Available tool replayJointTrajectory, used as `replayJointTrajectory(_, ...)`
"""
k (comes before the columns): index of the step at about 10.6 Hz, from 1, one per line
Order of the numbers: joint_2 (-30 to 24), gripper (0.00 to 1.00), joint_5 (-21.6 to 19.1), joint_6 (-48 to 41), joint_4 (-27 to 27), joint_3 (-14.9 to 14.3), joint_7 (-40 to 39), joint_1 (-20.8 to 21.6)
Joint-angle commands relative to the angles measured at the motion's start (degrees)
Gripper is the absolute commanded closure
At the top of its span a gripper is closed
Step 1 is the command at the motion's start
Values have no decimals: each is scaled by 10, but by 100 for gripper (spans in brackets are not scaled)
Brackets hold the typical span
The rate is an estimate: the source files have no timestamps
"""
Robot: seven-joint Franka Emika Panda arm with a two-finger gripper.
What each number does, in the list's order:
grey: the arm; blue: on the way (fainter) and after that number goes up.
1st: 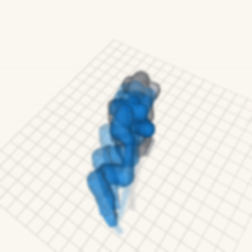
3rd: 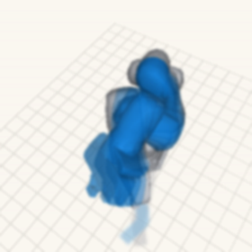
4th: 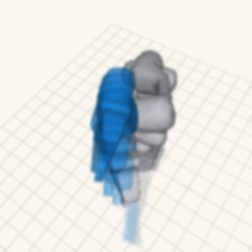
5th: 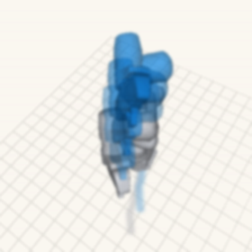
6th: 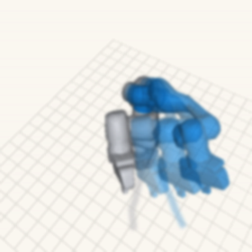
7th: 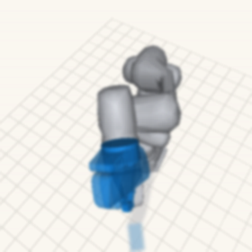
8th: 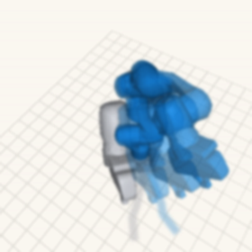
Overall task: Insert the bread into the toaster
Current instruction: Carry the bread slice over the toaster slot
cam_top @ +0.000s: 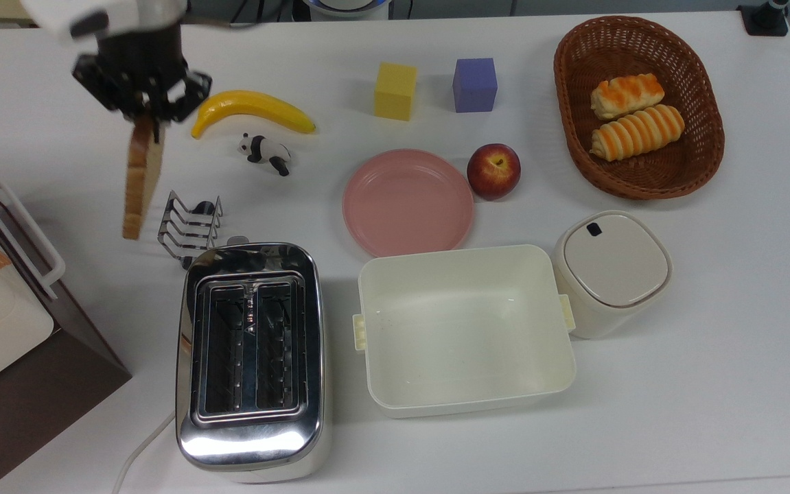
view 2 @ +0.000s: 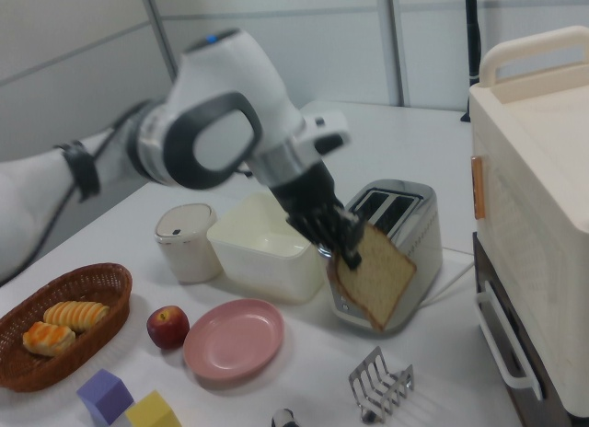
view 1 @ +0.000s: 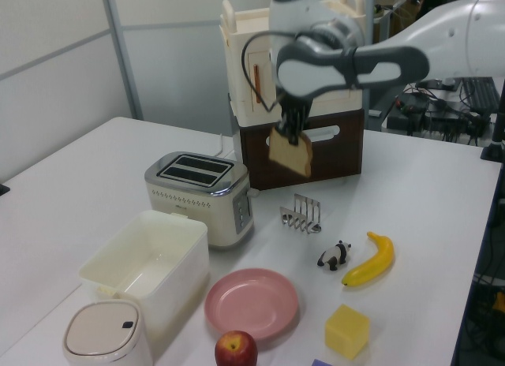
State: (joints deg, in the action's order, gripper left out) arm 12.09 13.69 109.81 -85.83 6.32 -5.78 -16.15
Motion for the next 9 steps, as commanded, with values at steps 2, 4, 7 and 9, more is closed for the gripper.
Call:
replayJointTrajectory(2,-44,100,-5,55,13,35,1,8)
replayJointTrajectory(4,-41,100,-11,97,9,59,18,9)
replayJointTrajectory(7,-26,100,-12,177,8,68,31,21)
replayJointTrajectory(9,-4,100,-11,231,7,69,63,22)
